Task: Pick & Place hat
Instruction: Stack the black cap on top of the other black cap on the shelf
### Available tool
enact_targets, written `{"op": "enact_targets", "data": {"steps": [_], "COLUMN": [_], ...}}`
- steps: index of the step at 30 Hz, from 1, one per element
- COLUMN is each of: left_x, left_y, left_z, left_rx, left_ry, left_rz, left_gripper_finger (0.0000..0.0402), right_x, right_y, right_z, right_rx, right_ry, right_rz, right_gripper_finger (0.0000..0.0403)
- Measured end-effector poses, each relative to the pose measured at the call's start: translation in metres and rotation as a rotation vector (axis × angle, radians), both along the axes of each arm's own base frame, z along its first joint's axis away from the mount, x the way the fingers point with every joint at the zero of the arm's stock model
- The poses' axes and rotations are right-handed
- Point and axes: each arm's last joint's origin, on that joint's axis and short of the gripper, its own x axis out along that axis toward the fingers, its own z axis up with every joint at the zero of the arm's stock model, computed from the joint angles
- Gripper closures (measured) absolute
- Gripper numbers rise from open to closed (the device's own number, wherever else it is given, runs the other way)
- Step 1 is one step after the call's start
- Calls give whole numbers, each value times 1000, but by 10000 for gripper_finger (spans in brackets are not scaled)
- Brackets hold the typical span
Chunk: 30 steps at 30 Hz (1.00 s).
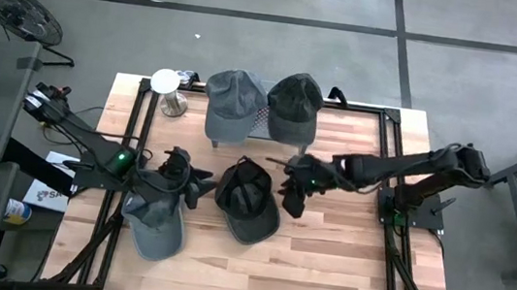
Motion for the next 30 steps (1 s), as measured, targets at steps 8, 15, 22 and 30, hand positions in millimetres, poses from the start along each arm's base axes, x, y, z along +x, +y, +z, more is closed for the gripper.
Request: {"op": "enact_targets", "data": {"steps": [8, 15, 22, 30], "left_x": [7, 7, 7, 7], "left_y": [-4, -4, -3, -3], "left_z": [-8, -9, -8, -8], "left_rx": [-16, -5, 6, 4], "left_ry": [24, 20, 13, 13], "left_rz": [-4, 22, 44, 44], "left_gripper_finger": [172, 172, 172, 172], "right_x": [-16, -29, -23, -11], "right_y": [20, 30, 30, 32], "right_z": [-52, -81, -100, -130], "right_rx": [150, 231, 225, 239], "right_ry": [11, -29, -104, -72], "right_rz": [-107, -135, -169, -241], "right_gripper_finger": [291, 291, 291, 291]}}
